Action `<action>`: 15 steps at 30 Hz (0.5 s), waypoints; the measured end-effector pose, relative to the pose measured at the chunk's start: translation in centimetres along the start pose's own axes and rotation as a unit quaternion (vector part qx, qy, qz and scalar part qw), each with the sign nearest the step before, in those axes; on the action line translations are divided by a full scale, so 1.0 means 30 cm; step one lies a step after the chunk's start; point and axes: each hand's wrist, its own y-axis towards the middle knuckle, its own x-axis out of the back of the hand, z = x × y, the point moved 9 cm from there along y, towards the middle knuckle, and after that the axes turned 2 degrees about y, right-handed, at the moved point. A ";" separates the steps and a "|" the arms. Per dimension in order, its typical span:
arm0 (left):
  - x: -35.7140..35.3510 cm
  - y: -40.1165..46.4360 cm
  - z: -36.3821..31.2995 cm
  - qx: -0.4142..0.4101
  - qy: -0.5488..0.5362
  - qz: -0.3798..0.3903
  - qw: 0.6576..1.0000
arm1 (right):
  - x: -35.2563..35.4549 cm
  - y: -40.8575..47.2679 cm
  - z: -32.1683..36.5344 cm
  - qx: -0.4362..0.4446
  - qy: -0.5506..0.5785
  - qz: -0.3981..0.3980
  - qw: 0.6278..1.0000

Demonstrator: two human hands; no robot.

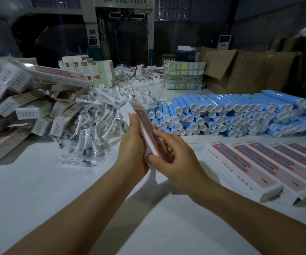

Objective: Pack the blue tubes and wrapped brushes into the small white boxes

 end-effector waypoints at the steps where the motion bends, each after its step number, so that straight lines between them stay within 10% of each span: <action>1: 0.001 0.003 0.009 0.004 -0.005 -0.001 1.000 | 0.006 -0.001 -0.001 -0.001 -0.008 -0.004 1.000; 8: 0.083 0.032 -0.031 -0.079 0.076 -0.068 0.992 | 0.072 0.002 0.000 -0.031 -0.163 0.006 0.986; 15: 0.149 0.060 -0.041 -0.085 0.118 -0.109 0.983 | 0.267 -0.106 -0.128 -0.143 -0.523 0.067 0.838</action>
